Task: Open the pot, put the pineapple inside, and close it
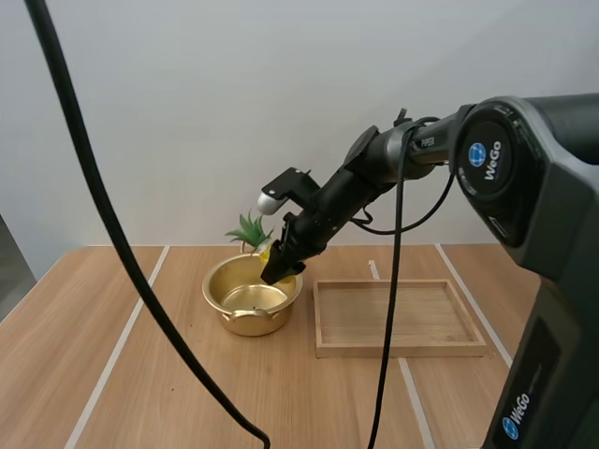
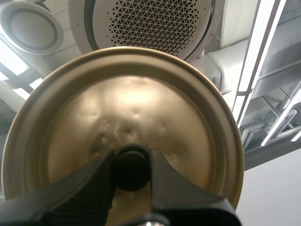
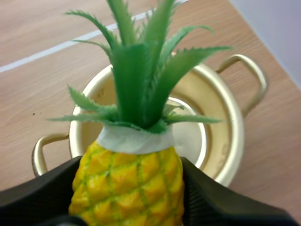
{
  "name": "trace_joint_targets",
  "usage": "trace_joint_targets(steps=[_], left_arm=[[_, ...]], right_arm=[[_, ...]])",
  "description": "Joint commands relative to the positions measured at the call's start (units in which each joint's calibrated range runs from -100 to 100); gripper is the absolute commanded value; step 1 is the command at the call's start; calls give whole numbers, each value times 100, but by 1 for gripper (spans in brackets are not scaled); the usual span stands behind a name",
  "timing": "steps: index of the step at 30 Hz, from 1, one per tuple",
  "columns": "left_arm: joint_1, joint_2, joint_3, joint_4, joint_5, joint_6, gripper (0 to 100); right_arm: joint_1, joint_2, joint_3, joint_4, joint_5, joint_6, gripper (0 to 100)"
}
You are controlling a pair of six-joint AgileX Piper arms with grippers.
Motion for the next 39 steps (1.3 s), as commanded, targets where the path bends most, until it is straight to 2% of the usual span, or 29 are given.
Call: trace_joint_targets(steps=[1,7,10,16,29,37,38,39], left_arm=[[1,-68,-28,-6,174,1,0],[1,-168,-28,-6,318,1,0],[1,-168,-28,52,332,1,0],[1,-168,-28,52,332,1,0],[1,-156,-28,81,340,1,0],[1,-144,-28,82,340,1,0],[1,-144,-28,82,340,1,0],[1,-127,-28,82,355,1,0]], right_arm=[[136,78,-50,-98,-62,-99,0],[227,227,-50,-120,-143,-146,0],[227,436,-50,-293,-946,62,0],[227,667,-173,129,-1499,87,0],[227,1158,-404,-288,-1259,481,0],[227,1158,-447,-376,-1045,982,0],[227,1158,-447,-374,-898,982,3],[227,1158,-447,-374,-777,987,13]])
